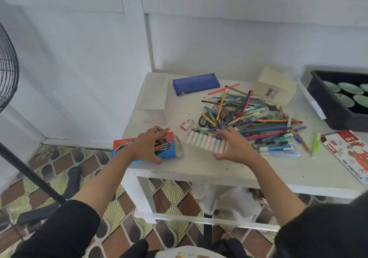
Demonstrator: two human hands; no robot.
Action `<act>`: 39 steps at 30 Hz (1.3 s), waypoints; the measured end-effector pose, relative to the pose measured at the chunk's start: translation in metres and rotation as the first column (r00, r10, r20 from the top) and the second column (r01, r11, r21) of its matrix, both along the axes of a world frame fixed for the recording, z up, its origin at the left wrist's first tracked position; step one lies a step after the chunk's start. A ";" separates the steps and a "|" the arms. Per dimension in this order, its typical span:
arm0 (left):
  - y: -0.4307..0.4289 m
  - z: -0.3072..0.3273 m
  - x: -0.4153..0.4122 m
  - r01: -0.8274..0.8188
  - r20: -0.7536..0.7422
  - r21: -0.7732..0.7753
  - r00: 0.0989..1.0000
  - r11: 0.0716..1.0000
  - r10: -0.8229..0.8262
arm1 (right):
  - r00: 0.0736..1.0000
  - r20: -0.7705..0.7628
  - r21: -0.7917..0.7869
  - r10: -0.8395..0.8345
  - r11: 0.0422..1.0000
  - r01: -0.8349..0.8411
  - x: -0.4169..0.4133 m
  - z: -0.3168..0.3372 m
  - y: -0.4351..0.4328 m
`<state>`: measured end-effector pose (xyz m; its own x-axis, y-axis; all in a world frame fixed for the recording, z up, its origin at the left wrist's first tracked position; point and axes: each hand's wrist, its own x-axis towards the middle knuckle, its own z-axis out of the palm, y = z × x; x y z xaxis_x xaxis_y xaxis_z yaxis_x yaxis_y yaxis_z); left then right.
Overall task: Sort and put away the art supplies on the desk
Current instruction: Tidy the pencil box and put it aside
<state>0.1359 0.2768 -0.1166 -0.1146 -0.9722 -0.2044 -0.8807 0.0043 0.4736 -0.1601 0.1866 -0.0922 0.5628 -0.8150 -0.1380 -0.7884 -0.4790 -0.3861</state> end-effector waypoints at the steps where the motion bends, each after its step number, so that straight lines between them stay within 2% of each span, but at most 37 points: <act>1: 0.000 0.001 -0.002 -0.006 -0.030 -0.009 1.000 1.000 0.006 | 1.000 -0.004 -0.003 0.012 1.000 -0.012 0.002 0.001 0.000; 5: -0.004 0.004 -0.011 -0.021 -0.133 -0.044 0.991 0.999 0.015 | 0.996 -0.026 -0.013 0.084 0.996 -0.085 0.011 0.001 0.005; 9: -0.010 0.008 -0.015 0.023 -0.152 -0.026 0.988 0.999 -0.027 | 0.992 -0.009 -0.006 0.129 0.992 -0.129 0.016 0.005 0.004; 14: -0.013 0.008 -0.026 0.063 -0.208 -0.041 0.976 0.997 -0.070 | 0.976 -0.158 -0.075 0.148 0.984 -0.162 0.019 0.013 -0.002; 17: -0.015 0.006 -0.039 0.042 -0.285 -0.066 0.957 0.997 -0.059 | 0.976 -0.152 -0.104 0.153 0.980 -0.170 0.028 0.020 -0.002; 22: -0.023 0.007 -0.054 -0.031 -0.370 -0.081 0.929 0.996 -0.001 | 0.991 0.039 -0.170 0.129 0.978 -0.120 0.036 0.027 -0.004; 25: -0.026 0.005 -0.054 -0.092 -0.378 -0.107 0.925 0.990 0.045 | 0.976 0.218 -0.147 0.010 0.989 0.023 0.032 0.021 -0.009; 27: -0.029 0.003 -0.053 -0.137 -0.353 -0.137 0.932 0.981 0.081 | 0.898 0.419 -0.057 -0.136 0.983 0.176 0.029 0.015 -0.009; 29: -0.031 0.001 -0.053 -0.181 -0.322 -0.178 0.939 0.967 0.117 | 0.763 0.580 0.080 -0.285 0.952 0.294 0.027 0.012 -0.007; 31: -0.034 -0.001 -0.055 -0.215 -0.326 -0.196 0.934 0.957 0.143 | 0.612 0.680 0.221 -0.404 0.909 0.355 0.031 0.009 -0.005; 32: -0.036 -0.001 -0.057 -0.227 -0.327 -0.203 0.933 0.952 0.153 | 0.556 0.711 0.243 -0.430 0.893 0.379 0.033 0.009 -0.004; 34: -0.040 -0.001 -0.062 -0.248 -0.331 -0.217 0.928 0.944 0.168 | 0.504 0.747 0.238 -0.433 0.883 0.405 0.039 0.011 -0.004; 36: -0.044 0.000 -0.067 -0.272 -0.359 -0.236 0.917 0.933 0.177 | 0.513 0.748 0.252 -0.421 0.895 0.368 0.045 0.016 -0.001; 39: -0.049 0.002 -0.077 -0.342 -0.443 -0.284 0.875 0.896 0.194 | 0.612 0.727 0.174 -0.311 0.946 0.273 0.059 0.019 0.010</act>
<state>0.0594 0.2278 -0.1141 0.1621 -0.9748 0.1532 -0.6107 0.0228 0.7916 -0.1016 0.1964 -0.0732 0.2243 -0.9586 0.1755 -0.3269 -0.2437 -0.9131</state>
